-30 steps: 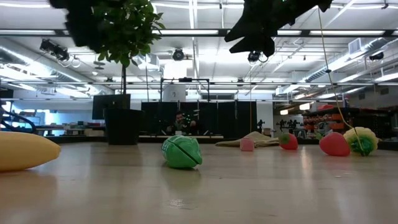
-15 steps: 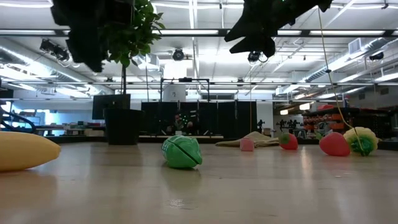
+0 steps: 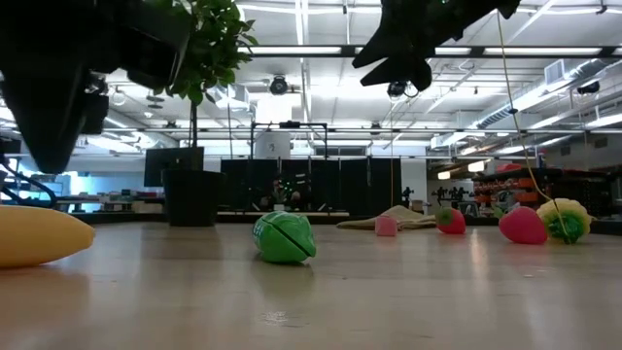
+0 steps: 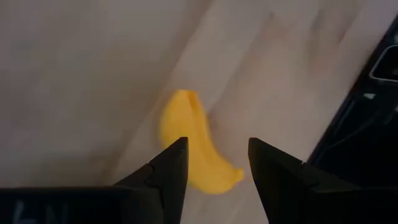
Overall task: Pick and placing Produce into tupperware
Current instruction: Put the yellow banana into the blue bin
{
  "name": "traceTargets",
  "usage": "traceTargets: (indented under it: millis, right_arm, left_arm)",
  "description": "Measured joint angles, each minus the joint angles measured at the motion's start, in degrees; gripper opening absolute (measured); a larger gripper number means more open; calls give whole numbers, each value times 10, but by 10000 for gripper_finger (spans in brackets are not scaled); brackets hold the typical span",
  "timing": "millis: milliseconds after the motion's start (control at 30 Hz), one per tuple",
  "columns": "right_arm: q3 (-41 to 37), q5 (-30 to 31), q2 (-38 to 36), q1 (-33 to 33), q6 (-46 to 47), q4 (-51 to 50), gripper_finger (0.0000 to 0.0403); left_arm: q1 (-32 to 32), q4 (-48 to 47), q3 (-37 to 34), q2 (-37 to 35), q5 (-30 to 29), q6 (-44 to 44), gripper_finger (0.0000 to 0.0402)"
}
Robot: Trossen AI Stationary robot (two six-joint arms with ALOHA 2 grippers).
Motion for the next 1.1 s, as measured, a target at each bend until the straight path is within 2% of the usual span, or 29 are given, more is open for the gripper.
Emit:
traceTargets:
  millis: [267,767,1100]
  right_arm:
    - [0,0,0,0,-1,-20,220]
    - [0,0,0,0,-1,-20,220]
    - [0,0,0,0,-1,-20,220]
  left_arm:
    - [-19,7,0,26,4,-51,184]
    - [-19,-37,0,28,9,-47,217]
    - [-19,-9,0,49,6,-47,217]
